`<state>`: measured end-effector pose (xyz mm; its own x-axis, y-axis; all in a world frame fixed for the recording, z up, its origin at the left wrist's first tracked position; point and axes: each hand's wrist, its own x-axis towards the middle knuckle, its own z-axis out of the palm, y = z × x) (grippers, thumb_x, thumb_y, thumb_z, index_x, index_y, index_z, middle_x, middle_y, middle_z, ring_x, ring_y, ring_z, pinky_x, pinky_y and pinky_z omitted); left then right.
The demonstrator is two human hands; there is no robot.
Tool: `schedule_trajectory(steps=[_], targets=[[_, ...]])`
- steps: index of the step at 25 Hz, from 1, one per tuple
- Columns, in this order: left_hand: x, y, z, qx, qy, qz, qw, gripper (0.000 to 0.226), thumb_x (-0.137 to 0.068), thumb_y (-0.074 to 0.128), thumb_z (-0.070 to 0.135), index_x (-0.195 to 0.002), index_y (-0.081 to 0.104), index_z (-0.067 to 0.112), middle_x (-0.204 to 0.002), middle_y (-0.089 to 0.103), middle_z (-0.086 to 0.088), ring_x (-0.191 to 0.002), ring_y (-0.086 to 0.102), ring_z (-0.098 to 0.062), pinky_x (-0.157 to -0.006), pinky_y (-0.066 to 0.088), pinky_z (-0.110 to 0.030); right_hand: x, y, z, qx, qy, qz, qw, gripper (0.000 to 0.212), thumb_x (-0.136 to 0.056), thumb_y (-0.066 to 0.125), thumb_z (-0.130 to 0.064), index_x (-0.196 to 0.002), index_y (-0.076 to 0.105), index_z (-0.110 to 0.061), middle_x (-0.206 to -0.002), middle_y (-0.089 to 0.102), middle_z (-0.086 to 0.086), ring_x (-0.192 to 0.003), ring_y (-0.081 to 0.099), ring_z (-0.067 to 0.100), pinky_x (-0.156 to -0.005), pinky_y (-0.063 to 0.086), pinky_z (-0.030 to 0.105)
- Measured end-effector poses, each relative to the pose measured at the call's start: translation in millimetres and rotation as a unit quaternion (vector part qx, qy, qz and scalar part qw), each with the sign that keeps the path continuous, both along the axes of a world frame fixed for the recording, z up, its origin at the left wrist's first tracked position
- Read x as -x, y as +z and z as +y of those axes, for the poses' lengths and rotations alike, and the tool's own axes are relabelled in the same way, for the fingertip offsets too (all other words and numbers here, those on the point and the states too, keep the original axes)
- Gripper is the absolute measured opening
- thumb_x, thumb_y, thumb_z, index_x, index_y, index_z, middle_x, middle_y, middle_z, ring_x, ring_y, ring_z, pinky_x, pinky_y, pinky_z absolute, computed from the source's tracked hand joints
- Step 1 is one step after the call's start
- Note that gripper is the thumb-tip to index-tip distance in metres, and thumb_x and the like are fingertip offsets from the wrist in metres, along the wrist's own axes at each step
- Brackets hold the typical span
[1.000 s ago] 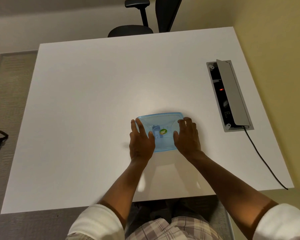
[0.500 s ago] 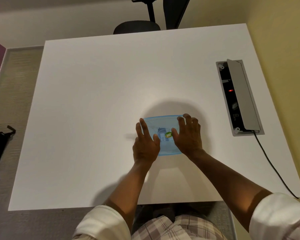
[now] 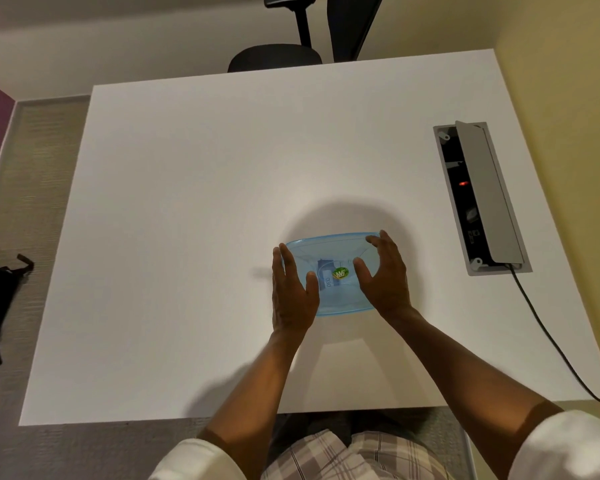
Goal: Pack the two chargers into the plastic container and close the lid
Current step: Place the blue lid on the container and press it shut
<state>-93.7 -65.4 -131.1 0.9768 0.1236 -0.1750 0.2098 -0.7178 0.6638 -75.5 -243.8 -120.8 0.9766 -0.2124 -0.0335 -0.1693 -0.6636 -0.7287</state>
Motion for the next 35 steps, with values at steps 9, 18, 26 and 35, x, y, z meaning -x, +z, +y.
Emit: schedule_trajectory(steps=[9,18,26,35], targets=[[-2.9,-6.7,0.0,-0.006,0.019,0.02,1.0,0.076,-0.099,0.041,0.033,-0.158,-0.002,0.013,-0.168,0.005,-0.009,-0.155,0.012,-0.024,-0.122,0.028,-0.04,-10.4,-3.4,2.6,0.041,0.026,0.031,0.998,0.052,-0.089,0.064,-0.026,-0.136,0.047,-0.012,-0.155,0.035,0.013,-0.14,0.037,0.027,-0.108,0.038,0.04],[-3.9,-13.2,-1.2,-0.179,-0.113,-0.031,0.977,0.069,-0.099,0.025,0.034,-0.156,0.006,0.001,-0.166,0.001,-0.018,-0.155,-0.003,-0.032,-0.127,0.009,-0.046,1.2,-19.0,7.4,0.181,0.088,0.045,0.979,0.063,-0.098,0.037,-0.034,-0.153,0.015,-0.011,-0.163,0.01,0.014,-0.15,0.009,0.033,-0.12,0.022,0.047],[-5.7,-16.9,-0.9,-0.211,-0.148,-0.007,0.966,0.075,-0.099,0.025,0.042,-0.157,-0.008,0.007,-0.166,-0.016,-0.008,-0.154,-0.017,-0.023,-0.127,0.002,-0.04,2.6,-24.0,6.8,0.166,0.087,0.037,0.982,0.067,-0.098,0.032,-0.033,-0.155,0.007,-0.009,-0.164,0.004,0.01,-0.151,-0.002,0.024,-0.123,0.01,0.04],[-8.5,-17.2,0.5,-0.235,-0.154,0.004,0.96,0.077,-0.097,0.016,0.049,-0.155,-0.016,0.01,-0.166,-0.02,-0.007,-0.154,-0.017,-0.025,-0.126,0.002,-0.041,1.9,-29.4,9.2,0.179,0.077,0.032,0.98,0.067,-0.098,0.033,-0.033,-0.155,0.008,-0.009,-0.164,0.007,0.012,-0.151,0.001,0.027,-0.122,0.009,0.038]])
